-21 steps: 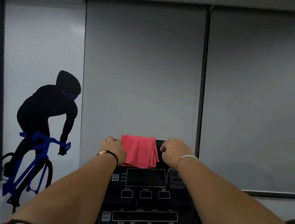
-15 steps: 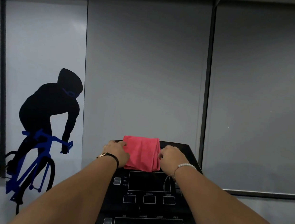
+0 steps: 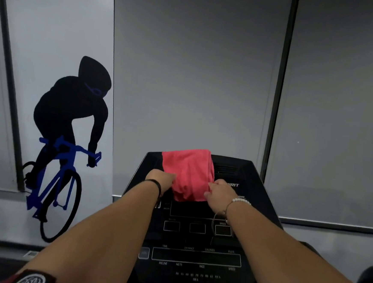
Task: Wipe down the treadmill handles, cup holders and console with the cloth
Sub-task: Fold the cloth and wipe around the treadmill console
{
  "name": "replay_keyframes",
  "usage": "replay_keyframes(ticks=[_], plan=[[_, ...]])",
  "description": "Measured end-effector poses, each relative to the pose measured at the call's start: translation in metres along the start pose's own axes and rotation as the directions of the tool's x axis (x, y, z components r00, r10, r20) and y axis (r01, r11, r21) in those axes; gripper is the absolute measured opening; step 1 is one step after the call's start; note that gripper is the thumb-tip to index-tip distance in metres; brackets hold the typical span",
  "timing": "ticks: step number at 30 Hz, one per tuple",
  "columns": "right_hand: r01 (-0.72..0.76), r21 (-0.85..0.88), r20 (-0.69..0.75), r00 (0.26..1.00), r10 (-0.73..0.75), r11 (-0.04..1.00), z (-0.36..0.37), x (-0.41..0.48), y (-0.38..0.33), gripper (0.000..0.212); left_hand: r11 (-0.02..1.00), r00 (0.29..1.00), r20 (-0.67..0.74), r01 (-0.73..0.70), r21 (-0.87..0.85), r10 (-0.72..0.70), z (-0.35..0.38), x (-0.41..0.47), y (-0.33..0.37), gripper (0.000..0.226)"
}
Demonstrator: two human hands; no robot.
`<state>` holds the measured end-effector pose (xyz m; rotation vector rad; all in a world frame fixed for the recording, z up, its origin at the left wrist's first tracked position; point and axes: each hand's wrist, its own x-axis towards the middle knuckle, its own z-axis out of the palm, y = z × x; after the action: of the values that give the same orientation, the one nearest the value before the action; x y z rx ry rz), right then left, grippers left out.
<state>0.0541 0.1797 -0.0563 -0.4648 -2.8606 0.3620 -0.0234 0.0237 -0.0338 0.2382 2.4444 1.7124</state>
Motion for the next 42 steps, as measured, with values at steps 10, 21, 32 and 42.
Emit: replay_keyframes(ticks=[10,21,32,42], plan=[[-0.197,0.864,0.095,0.968,0.234,0.464,-0.013,-0.036,-0.004,0.059,0.882,0.957,0.285,0.171,-0.440,-0.043,0.005,-0.037,0.004,0.014],[-0.567,0.781,0.560,0.821,0.108,0.261,-0.036,-0.089,0.018,0.085,0.799,0.933,0.330,0.085,-0.595,0.147,0.003,-0.113,0.020,0.019],[-0.315,0.947,0.308,0.946,0.102,0.069,-0.027,-0.162,0.039,0.027,0.885,0.939,0.311,0.016,-0.465,0.147,0.020,-0.158,-0.008,0.017],[-0.212,0.964,0.166,0.952,0.257,0.163,-0.030,-0.186,0.078,0.044,0.901,0.872,0.318,-0.256,-0.350,0.371,0.058,-0.182,-0.018,0.048]])
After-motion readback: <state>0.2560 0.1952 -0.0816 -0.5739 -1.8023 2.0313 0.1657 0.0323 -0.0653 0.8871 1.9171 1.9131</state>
